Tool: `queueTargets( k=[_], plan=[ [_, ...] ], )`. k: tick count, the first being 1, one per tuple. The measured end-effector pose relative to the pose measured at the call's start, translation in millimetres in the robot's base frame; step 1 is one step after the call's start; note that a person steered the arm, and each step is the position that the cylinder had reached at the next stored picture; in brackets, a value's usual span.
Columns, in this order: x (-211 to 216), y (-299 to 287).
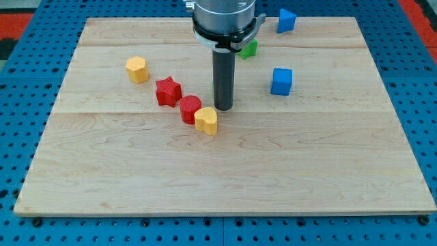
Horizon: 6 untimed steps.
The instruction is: Slide the green circle towards bottom right
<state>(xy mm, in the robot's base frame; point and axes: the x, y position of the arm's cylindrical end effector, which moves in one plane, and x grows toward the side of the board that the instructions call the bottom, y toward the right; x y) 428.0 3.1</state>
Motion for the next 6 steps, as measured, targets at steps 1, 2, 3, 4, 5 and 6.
queueTargets(
  k=[1, 2, 3, 4, 5, 6],
  plan=[
    [-10.6, -32.5],
    [-33.5, -51.8],
    [-54.4, -43.3],
    [-60.0, -27.1],
    [-30.2, 21.0],
    [-16.8, 58.1]
  ],
)
